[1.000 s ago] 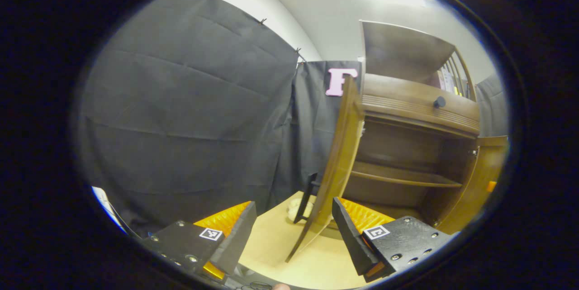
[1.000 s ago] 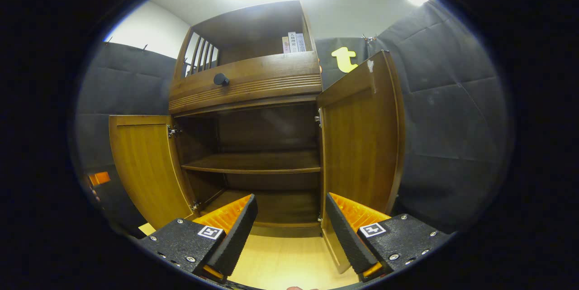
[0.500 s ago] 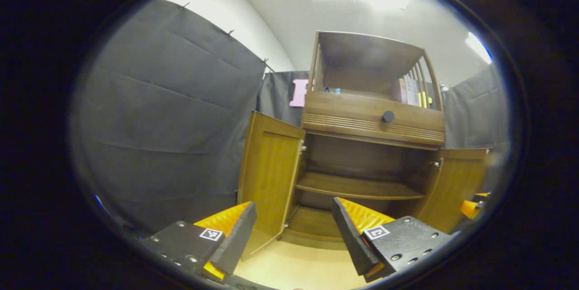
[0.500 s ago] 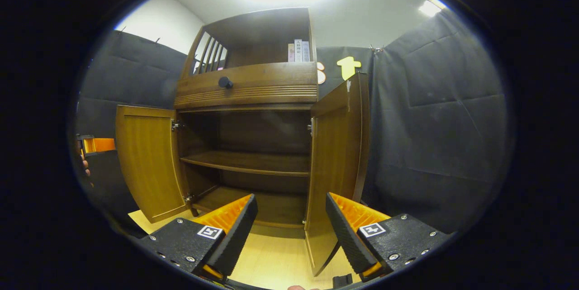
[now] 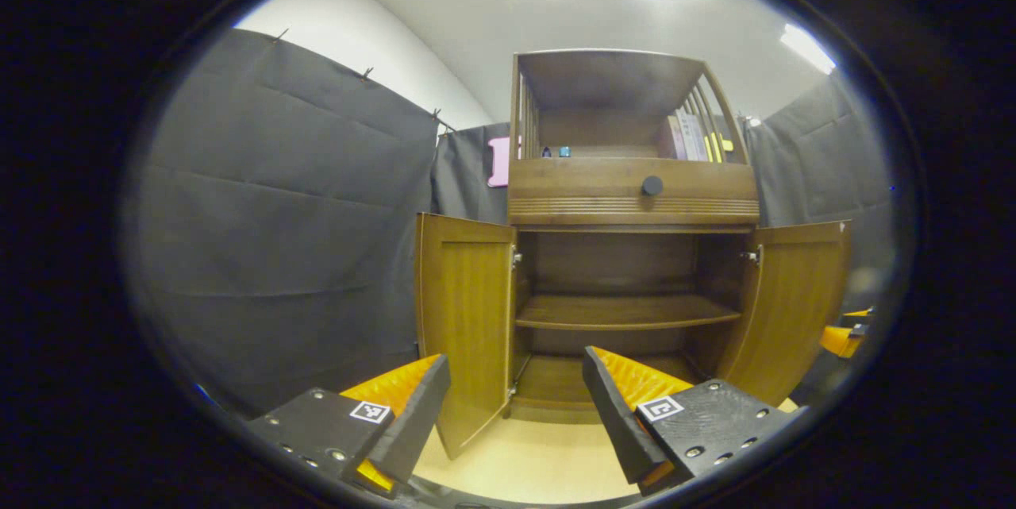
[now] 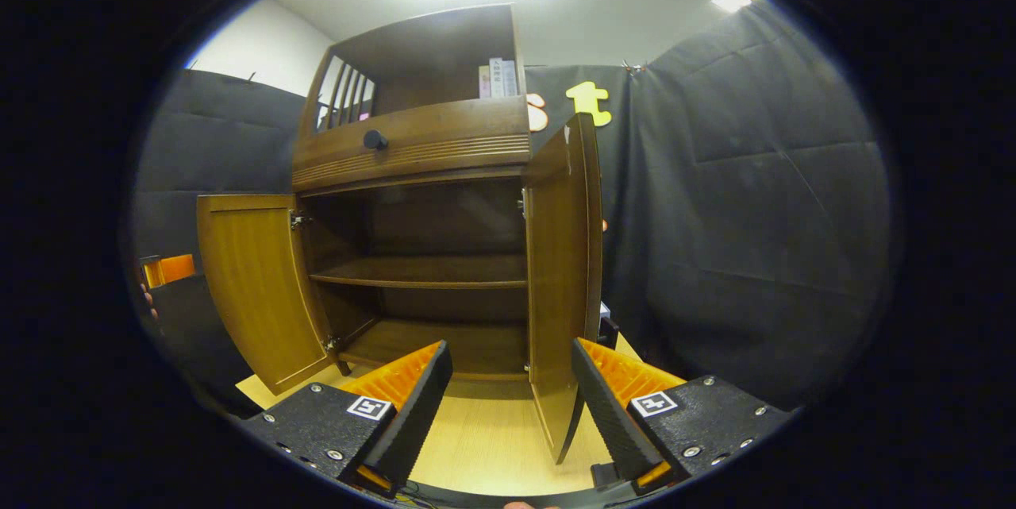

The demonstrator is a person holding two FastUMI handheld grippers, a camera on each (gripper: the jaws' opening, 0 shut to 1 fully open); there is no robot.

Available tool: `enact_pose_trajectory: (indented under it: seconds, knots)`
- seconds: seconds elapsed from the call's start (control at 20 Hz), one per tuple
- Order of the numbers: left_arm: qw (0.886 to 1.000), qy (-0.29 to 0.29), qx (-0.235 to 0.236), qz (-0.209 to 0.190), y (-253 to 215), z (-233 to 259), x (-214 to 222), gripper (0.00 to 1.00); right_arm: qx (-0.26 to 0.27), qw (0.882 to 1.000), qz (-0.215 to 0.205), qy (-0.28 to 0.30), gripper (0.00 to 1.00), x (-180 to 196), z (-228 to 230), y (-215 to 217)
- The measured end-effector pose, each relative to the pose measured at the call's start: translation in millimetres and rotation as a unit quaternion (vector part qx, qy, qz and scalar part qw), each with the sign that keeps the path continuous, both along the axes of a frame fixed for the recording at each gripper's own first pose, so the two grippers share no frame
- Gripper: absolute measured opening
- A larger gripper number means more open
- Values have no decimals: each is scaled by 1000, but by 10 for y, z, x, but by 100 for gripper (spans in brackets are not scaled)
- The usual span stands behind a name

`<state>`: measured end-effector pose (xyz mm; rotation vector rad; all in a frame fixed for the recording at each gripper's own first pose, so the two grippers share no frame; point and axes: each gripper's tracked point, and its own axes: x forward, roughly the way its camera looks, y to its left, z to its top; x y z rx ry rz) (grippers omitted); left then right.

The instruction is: Open the right door of the double-door shoe cabinet with the right hand, and open the left door with the left hand.

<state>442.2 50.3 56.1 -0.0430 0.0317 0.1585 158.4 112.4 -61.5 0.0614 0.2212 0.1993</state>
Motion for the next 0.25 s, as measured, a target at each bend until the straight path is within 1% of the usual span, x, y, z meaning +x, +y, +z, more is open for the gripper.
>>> enact_pose_trajectory:
  seconds: [0.05, 0.1, 0.2, 0.25]
  knots:
    - [1000, -2, -8, -7, 57, 9, 35, 100, 5, 1000, -12, -3, 94, 2, 60, 26]
    - [1000, -7, -13, -14, 101, 12, 52, 100, 9, 1000, -22, -10, 91, 7, 119, 63]
    - [1000, -5, -17, -19, 210, -77, 28, 100, 6, 999, -34, -20, 91, -25, 173, 153]
    - [999, 0, -14, -29, 228, -161, 1, 100, 3, 999, -37, -25, 94, -49, 209, 197]
